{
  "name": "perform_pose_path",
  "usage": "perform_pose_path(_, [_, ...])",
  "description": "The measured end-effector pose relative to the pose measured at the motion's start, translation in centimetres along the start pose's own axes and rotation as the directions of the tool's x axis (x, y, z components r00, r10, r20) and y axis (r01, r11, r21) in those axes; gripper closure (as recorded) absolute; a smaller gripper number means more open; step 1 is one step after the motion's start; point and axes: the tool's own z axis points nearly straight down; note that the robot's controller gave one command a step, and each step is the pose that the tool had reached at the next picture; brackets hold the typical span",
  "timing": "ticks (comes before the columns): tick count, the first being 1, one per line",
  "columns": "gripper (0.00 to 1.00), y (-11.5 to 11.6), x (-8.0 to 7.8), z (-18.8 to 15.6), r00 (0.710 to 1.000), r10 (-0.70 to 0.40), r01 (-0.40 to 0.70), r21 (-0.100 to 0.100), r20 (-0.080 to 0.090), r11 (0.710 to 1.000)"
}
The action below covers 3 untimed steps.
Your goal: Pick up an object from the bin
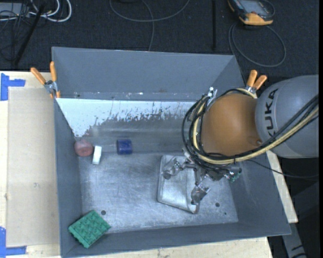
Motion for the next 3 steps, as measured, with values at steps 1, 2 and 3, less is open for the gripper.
perform_pose_path(1, [0.0, -0.1, -0.4, 0.5, 0.999, -0.041, 0.041, 0.002, 0.004, 0.999])
perform_pose_path(2, [0.0, -1.2, -2.1, 0.9, 0.989, -0.145, 0.145, 0.006, 0.013, 0.989])
perform_pose_path(3, [1.0, -1.2, -2.5, 0.8, 0.989, -0.143, 0.143, 0.01, 0.023, 0.99])
